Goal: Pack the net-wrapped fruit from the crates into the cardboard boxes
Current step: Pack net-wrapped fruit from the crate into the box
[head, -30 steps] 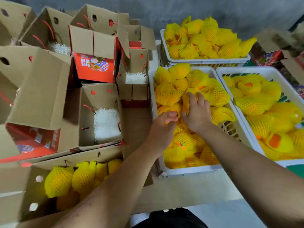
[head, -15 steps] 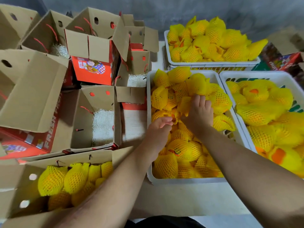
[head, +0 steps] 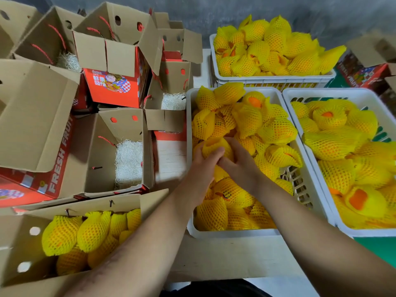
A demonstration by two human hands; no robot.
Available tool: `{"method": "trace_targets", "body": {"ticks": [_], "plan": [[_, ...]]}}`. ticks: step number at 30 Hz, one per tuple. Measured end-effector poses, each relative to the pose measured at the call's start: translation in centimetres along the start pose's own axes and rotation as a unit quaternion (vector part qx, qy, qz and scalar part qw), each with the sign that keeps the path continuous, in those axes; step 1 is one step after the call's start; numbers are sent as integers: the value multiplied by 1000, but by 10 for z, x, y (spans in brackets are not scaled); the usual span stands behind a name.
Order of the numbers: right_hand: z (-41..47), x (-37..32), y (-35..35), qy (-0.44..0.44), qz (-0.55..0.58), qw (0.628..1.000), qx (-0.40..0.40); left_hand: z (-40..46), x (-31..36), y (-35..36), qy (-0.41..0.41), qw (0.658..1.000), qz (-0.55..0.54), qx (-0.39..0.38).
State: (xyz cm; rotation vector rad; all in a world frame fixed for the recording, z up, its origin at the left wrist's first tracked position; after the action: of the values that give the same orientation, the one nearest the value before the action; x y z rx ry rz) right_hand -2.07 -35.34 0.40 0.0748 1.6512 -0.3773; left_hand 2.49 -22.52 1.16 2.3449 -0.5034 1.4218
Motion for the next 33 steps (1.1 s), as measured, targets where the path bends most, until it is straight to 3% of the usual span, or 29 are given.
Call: {"method": "trace_targets", "body": {"ticks": [2,3,5,7,11,16,25,28,33], "plan": [[-2,-1,2,47,93,994,-34,1,-2,-4,-6,999,-42,13],[-1,-3,-1,53,98,994,1,0,-2,-5,-7,999,-46,12],[7,-2,-13,7,-26,989,147,-1,-3,-5,-4,1000,-25,18],[23,2,-27,-2,-175,960,217,2,-5,-4,8,999,-19,41],[57,13,-39,105,-411,895,137,1,-4,-2,-30,997,-69,26],[76,10,-42,118,-489,850,157,-4,-3,-7,-72,990,-120,2],[64,1,-34,138,-518,831,146,-35,-1,-47,-51,978,-199,24],[49,-7,-14,61,-497,852,155,-49,-2,-75,-35,982,-185,31],[7,-46,68,-57,-364,905,214,-82,-12,-148,-12,975,-184,122]]}}
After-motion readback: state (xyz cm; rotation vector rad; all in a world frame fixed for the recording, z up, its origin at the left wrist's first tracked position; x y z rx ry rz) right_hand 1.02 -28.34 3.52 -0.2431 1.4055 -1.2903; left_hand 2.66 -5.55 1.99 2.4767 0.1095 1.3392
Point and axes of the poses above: each hand's wrist, its own z-axis towards the middle knuckle, its own y-axis out of the palm, x = y × z, the point moved 1 cm from there along z, towards the middle knuckle, and after that the axes turned 4 degrees about z, right-handed, at the moved point
